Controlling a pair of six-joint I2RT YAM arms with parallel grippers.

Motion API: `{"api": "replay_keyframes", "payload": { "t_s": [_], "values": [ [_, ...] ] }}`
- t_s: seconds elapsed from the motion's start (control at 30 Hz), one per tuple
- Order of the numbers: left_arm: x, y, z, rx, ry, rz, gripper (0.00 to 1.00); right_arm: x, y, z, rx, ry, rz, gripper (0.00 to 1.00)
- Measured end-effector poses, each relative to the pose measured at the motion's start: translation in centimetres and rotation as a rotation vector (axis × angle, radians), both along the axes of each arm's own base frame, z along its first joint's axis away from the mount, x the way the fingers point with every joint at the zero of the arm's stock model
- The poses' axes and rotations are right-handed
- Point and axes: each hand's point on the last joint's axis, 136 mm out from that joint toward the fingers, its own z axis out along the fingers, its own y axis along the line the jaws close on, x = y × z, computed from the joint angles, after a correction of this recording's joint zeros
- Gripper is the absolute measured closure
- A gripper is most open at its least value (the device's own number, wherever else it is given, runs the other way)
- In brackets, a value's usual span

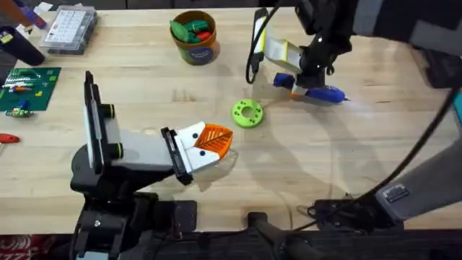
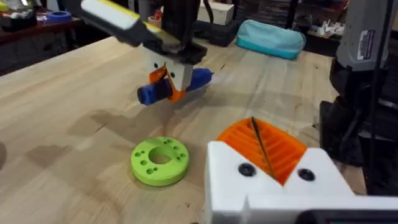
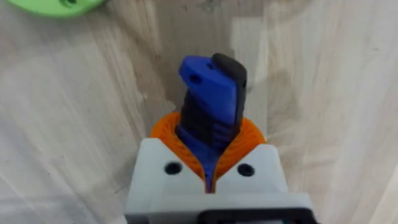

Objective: Pick up the gripper from the table and insert it into the empty holder that is missing its gripper. Then pick up a screw, insert it into the mounting hole, and use the screwdriver to tighten it. Finally, clean up the table by picking up the vegetable and placing it into the bucket.

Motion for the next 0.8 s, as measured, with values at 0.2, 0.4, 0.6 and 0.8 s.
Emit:
{"api": "replay_keyframes", "payload": {
  "t_s": [0.2, 0.4, 0.6, 0.8],
  "values": [
    [0.00, 0.00, -0.01, 0.003, -0.006, 0.000, 0.997, 0.51, -0.76, -1.25, -0.026, 0.006, -0.009, 0.983],
    [0.00, 0.00, -0.01, 0.003, -0.006, 0.000, 0.997, 0.49, -0.86, -1.38, -0.032, 0.010, -0.007, 0.964],
    [0.03, 0.01, 0.00, 0.007, -0.015, 0.001, 0.784, 0.52, -0.98, -1.37, -0.038, 0.008, -0.007, 0.260],
    [0.05, 0.02, 0.01, 0.006, -0.014, 0.003, 0.015, 0.50, -1.08, -1.32, -0.038, 0.007, -0.053, 0.005]
  ]
}}
